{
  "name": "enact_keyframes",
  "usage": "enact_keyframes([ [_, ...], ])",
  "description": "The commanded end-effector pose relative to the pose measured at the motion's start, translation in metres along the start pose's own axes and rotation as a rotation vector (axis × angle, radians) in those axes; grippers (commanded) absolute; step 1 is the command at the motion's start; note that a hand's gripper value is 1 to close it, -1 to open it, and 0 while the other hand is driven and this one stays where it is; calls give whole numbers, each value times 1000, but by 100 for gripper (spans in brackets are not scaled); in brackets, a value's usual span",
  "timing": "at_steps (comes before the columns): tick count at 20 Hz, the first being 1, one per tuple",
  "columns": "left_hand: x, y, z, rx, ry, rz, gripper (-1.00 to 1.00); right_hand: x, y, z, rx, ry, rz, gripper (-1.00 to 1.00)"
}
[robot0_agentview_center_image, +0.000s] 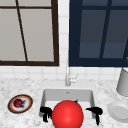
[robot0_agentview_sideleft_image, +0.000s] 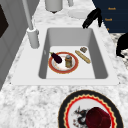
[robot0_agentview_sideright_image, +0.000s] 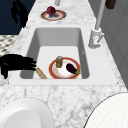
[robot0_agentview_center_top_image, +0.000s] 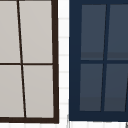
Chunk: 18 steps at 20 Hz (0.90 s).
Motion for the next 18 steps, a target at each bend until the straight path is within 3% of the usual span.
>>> enact_keyframes([
  [1, 0, 0, 0, 0, 0, 0, 0, -2, -15, -28, -33, 31, 57, -100],
  [11, 0, 0, 0, 0, 0, 0, 0, 4, -33, -88, 95, 141, 124, -100],
  [18, 0, 0, 0, 0, 0, 0, 0, 15, -43, -109, 114, 207, 177, -100],
])
